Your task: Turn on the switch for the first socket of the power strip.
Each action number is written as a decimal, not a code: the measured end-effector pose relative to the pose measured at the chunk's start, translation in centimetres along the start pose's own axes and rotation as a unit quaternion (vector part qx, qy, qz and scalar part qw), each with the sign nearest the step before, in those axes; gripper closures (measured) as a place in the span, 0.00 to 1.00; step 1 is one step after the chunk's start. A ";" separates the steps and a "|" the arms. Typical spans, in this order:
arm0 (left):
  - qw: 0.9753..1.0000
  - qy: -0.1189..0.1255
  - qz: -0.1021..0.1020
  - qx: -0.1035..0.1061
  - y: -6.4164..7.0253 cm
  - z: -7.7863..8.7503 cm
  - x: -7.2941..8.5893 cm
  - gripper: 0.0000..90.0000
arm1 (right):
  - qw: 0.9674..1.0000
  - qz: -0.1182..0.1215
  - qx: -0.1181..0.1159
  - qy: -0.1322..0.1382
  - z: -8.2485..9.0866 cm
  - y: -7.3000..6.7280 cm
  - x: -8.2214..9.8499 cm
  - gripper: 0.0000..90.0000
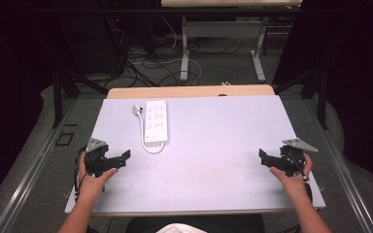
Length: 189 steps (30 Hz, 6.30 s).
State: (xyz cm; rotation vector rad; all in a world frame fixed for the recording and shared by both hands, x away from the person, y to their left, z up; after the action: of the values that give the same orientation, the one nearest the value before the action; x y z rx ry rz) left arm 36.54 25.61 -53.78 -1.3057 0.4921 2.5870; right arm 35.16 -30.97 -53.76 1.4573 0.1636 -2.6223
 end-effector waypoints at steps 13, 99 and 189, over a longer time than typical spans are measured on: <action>1.000 -0.010 0.003 0.000 0.9 -0.4 0.1 0.06 | 1.000 0.019 0.001 0.003 -0.5 -0.5 0.4 0.04; 0.996 -0.004 0.091 0.014 2.5 -0.8 -8.7 0.59 | 0.999 0.004 -0.016 -0.034 -1.5 -1.1 1.4 0.08; 0.997 -0.062 0.051 -0.021 5.3 -7.6 -9.8 0.79 | 0.999 0.005 -0.023 -0.036 -1.7 -0.9 1.6 0.09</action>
State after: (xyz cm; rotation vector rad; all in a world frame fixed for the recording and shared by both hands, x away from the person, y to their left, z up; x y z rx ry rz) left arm 46.20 17.57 -49.04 -1.1510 0.4981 2.7553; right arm 35.62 -29.89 -55.99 1.3429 0.2054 -2.6402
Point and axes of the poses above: each handheld gripper's, and its own axes: z roughly backward along the jaws, x roughly out of its underside, y roughly to its right, the point moved 2 cm from there along -z, roughly forward along the jaws, and after that the axes turned 4 degrees about z, right-handed, at the moved point
